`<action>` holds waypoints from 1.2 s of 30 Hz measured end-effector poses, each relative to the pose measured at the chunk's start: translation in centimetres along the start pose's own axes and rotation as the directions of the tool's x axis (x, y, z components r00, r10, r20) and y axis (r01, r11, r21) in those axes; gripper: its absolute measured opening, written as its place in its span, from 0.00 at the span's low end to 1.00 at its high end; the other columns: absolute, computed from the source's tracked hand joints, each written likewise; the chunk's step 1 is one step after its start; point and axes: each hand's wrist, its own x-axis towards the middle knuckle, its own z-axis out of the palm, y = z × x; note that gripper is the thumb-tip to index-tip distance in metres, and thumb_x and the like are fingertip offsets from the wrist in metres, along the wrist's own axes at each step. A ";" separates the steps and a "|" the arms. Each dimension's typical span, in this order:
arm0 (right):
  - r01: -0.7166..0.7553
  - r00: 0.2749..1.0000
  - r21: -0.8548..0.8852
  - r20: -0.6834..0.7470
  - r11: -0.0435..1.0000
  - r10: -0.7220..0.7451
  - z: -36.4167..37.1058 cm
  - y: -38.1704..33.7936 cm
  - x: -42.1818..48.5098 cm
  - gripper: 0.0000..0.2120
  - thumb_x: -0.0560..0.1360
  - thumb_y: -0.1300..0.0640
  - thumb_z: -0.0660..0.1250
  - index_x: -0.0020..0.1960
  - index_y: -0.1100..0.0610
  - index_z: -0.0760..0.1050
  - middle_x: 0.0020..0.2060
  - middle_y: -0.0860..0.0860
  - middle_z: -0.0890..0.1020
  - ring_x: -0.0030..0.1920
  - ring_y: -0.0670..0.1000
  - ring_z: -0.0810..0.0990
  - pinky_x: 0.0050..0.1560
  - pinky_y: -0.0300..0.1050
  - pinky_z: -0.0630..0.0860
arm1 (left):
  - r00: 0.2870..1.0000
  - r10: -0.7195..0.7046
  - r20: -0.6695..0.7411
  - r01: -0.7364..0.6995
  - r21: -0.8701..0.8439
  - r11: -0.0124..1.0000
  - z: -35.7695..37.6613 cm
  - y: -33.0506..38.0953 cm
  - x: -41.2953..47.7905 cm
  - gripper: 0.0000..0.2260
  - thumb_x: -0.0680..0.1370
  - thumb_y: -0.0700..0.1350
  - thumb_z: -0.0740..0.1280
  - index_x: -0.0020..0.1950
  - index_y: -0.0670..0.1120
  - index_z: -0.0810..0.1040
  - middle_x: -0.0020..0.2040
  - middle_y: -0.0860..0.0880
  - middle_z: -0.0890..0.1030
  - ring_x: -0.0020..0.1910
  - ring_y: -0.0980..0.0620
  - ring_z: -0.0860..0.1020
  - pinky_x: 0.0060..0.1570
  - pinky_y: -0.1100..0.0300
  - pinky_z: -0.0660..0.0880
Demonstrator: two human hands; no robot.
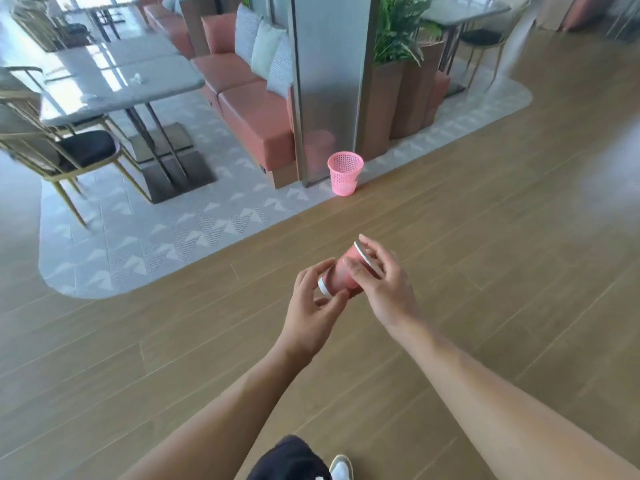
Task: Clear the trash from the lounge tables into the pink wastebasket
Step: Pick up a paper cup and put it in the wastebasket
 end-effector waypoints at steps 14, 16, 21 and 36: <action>-0.094 0.993 0.173 -0.058 0.980 0.106 0.3 2.1 31.7 0.27 0.74 0.29 0.63 0.69 0.38 0.72 0.58 0.43 0.81 0.53 0.38 0.83 0.52 0.49 0.83 | 0.995 -0.081 0.054 0.085 -0.084 0.993 1.7 -1.9 34.3 0.34 0.79 0.41 0.76 0.80 0.51 0.65 0.66 0.46 0.78 0.61 0.51 0.82 0.63 0.51 0.81; -0.095 0.988 0.196 -0.104 0.976 0.117 0.5 1.6 36.6 0.23 0.77 0.33 0.61 0.68 0.39 0.74 0.59 0.43 0.81 0.56 0.41 0.83 0.52 0.47 0.81 | 0.998 -0.055 0.039 0.059 -0.099 0.993 1.2 -1.6 39.4 0.31 0.79 0.41 0.76 0.78 0.53 0.67 0.64 0.48 0.79 0.58 0.54 0.83 0.62 0.48 0.82; -0.096 0.983 0.236 -0.133 0.967 0.130 0.5 1.0 47.3 0.20 0.77 0.33 0.60 0.65 0.38 0.76 0.63 0.46 0.81 0.56 0.42 0.83 0.53 0.45 0.82 | 0.998 -0.051 0.040 0.054 -0.083 0.995 1.2 -0.5 50.8 0.30 0.76 0.48 0.77 0.75 0.56 0.69 0.61 0.50 0.80 0.55 0.56 0.83 0.61 0.48 0.82; -0.159 0.977 0.251 -0.097 0.955 0.188 -6.4 6.9 80.6 0.17 0.78 0.35 0.61 0.60 0.43 0.78 0.46 0.42 0.86 0.49 0.44 0.84 0.51 0.49 0.81 | 0.989 -0.135 -0.060 0.130 -0.082 0.988 10.9 -2.9 82.3 0.32 0.69 0.55 0.76 0.72 0.54 0.72 0.58 0.48 0.82 0.52 0.54 0.83 0.58 0.45 0.84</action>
